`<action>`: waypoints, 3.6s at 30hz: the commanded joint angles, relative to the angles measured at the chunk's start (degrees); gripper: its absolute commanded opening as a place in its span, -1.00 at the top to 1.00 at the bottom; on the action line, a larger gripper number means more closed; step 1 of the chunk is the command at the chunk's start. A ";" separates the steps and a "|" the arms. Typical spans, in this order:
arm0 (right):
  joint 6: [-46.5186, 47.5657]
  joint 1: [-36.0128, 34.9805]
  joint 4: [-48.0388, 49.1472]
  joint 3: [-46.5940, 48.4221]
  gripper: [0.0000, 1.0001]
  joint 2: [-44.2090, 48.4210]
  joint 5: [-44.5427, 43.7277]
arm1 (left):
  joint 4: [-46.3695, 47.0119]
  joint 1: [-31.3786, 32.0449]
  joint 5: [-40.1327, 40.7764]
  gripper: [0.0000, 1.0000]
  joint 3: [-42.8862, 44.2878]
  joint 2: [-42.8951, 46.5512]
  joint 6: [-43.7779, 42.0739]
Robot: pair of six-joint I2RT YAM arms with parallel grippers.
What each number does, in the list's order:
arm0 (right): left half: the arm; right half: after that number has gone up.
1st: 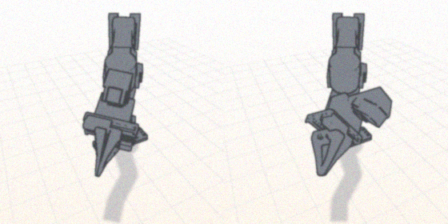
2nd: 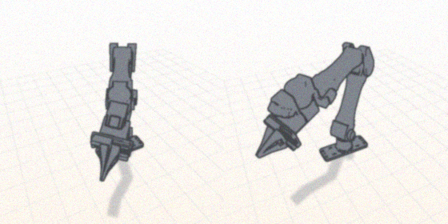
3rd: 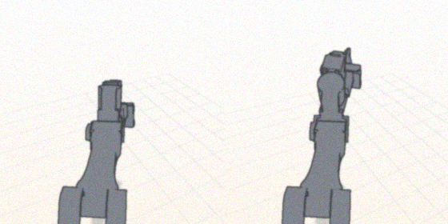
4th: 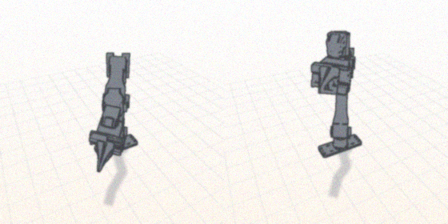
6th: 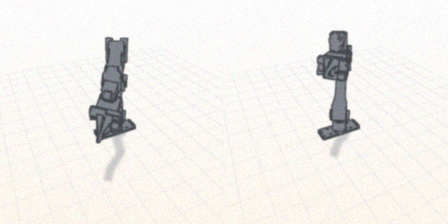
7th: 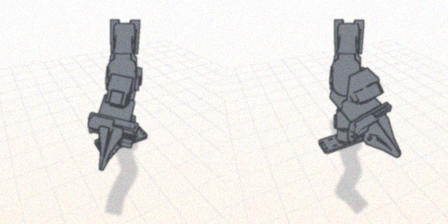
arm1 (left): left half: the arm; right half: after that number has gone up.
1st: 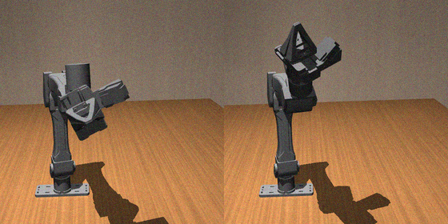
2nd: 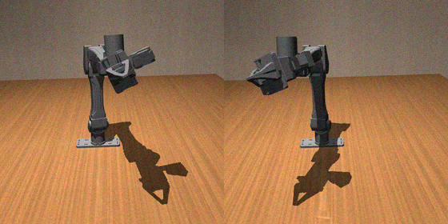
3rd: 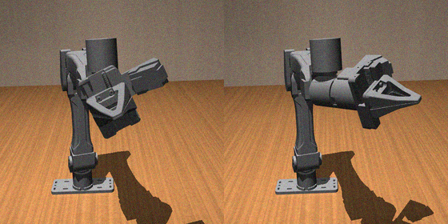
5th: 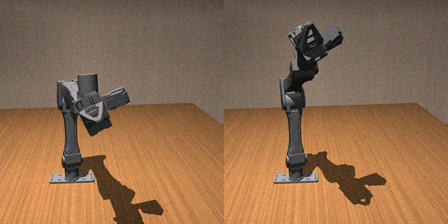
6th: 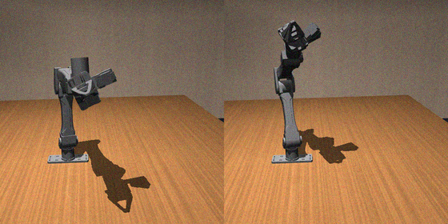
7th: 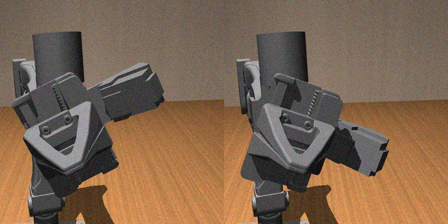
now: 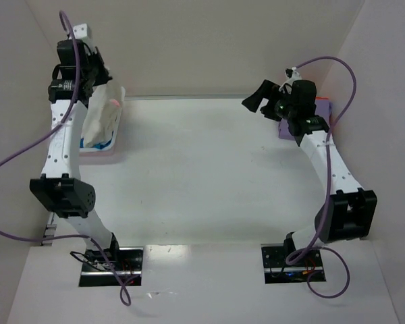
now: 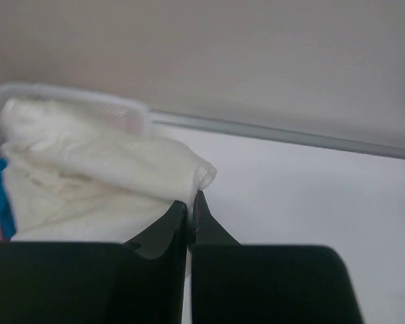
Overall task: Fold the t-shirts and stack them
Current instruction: Grab crumpled tshirt from bin with the left arm, then move the tshirt to the center of the board
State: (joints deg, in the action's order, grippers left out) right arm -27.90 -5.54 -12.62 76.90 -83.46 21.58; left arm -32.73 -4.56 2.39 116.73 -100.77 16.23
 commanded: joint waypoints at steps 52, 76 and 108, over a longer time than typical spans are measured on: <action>12.43 -28.47 22.03 -9.32 -0.82 -4.16 -13.23 | -10.95 29.25 -22.96 1.00 32.15 -6.98 3.81; 16.12 -13.20 0.24 -2.55 1.00 25.10 -27.30 | -7.36 23.98 -2.05 1.00 51.40 -13.84 0.39; 10.23 -11.86 -8.97 26.04 1.00 22.28 -3.38 | -3.48 23.45 26.26 1.00 46.48 6.32 -10.95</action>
State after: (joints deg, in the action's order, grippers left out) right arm -17.61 -20.29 -15.94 102.87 -67.18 33.01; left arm -48.16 23.46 1.72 161.45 -91.83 15.77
